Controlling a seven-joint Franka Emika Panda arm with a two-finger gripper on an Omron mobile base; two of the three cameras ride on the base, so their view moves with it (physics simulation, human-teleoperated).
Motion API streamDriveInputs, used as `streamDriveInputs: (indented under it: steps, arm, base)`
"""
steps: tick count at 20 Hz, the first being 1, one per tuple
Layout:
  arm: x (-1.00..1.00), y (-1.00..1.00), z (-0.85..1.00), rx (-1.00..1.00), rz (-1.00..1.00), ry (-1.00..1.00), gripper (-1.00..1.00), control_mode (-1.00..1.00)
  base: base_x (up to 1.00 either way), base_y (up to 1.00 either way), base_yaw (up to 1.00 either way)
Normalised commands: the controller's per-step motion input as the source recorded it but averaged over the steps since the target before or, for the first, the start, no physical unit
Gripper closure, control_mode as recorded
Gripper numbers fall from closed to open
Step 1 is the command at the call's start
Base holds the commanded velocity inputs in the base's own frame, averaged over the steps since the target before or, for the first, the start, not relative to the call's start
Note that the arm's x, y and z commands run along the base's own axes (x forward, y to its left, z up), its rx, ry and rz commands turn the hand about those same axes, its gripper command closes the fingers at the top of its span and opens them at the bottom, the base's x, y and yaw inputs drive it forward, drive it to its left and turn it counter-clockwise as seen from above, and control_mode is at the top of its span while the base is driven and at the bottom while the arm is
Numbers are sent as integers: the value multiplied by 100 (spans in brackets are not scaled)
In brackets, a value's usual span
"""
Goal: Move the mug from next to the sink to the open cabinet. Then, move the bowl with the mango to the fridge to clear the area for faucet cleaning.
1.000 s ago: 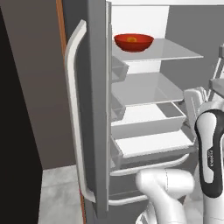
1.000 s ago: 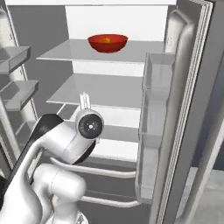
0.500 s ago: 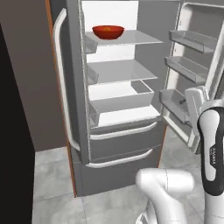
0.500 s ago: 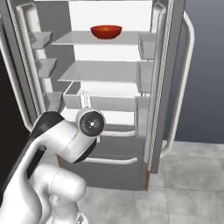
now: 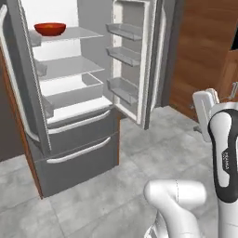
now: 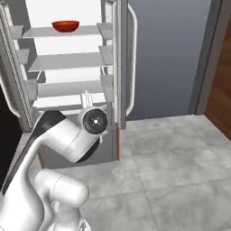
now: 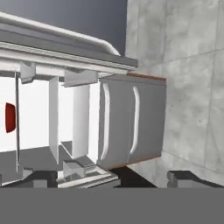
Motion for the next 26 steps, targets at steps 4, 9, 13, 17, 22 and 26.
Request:
streamDriveInputs:
  steps: [4,9,13,17,22,26]
  arm:
    - [0,0,0,0,0,0,-100,100]
    - [0,0,0,0,0,0,-100,100]
    - [0,0,0,0,0,0,-100,100]
    - [0,0,0,0,0,0,-100,100]
    - [0,0,0,0,0,0,-100,100]
    - [0,0,0,0,0,0,-100,100]
  base:
    - [-45,-3,-92]
    - [0,-21,-100]
    - [21,-40,-90]
    - [100,-10,-47]
    - [100,3,-31]
    - [100,14,-29]
